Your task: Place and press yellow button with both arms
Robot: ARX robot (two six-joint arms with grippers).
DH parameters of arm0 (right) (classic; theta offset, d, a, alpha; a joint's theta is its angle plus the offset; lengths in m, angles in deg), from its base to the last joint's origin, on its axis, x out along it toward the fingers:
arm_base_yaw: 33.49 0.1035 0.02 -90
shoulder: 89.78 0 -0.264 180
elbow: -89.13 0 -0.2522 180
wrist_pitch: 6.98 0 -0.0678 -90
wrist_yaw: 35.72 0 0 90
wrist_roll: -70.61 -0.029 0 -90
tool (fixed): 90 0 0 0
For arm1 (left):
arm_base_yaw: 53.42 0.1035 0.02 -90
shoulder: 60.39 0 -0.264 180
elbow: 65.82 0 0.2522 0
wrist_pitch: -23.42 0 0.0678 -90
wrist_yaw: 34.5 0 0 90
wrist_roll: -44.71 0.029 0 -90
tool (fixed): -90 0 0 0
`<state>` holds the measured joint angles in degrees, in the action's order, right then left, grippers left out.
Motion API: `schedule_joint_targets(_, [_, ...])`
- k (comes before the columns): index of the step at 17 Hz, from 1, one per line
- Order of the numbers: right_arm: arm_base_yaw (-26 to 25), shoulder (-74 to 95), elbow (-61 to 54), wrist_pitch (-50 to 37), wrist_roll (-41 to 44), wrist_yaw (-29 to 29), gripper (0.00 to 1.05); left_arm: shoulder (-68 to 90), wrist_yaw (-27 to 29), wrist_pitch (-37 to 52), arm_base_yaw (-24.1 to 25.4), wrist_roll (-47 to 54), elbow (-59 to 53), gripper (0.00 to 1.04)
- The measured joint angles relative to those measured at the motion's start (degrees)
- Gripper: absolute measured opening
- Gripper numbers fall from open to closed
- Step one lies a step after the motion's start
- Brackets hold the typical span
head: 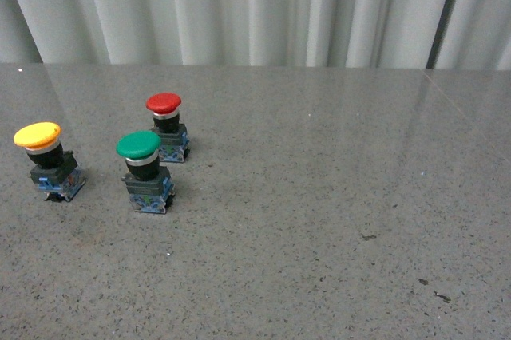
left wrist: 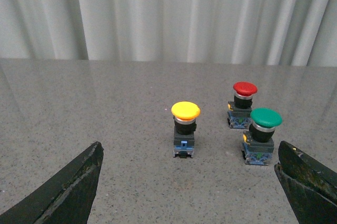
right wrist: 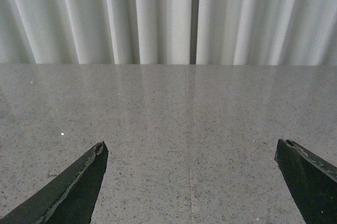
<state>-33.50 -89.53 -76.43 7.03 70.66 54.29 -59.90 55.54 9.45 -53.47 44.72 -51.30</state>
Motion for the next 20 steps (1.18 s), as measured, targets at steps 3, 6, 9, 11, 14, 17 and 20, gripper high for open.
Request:
schedule_joint_targets(3, [0.0, 0.0, 0.02, -0.02, 0.0, 0.0, 0.98, 0.0, 0.0, 0.0, 0.0, 0.0, 0.0, 0.98])
schedule_joint_targets(6, [0.0, 0.0, 0.02, -0.02, 0.0, 0.02, 0.98, 0.0, 0.0, 0.0, 0.0, -0.02, 0.0, 0.98])
schedule_joint_targets(9, [0.0, 0.0, 0.02, -0.02, 0.0, 0.0, 0.98, 0.0, 0.0, 0.0, 0.0, 0.0, 0.0, 0.98])
schedule_joint_targets(11, [0.0, 0.0, 0.02, -0.02, 0.0, 0.0, 0.98, 0.0, 0.0, 0.0, 0.0, -0.02, 0.0, 0.98])
schedule_joint_targets(14, [0.0, 0.0, 0.02, 0.02, 0.0, 0.0, 0.98, 3.28, 8.07, -8.09, -3.26, -1.66, 2.64, 0.98])
schedule_joint_targets(17, [-0.04, 0.0, 0.0, 0.04, -0.02, -0.04, 0.98, 22.03, 16.5, -2.4, 2.82, -2.03, 7.98, 0.98])
schedule_joint_targets(20, [0.0, 0.0, 0.02, 0.0, -0.02, 0.0, 0.98, 37.55, 9.53, 11.76, 9.88, 1.11, 14.6, 0.98])
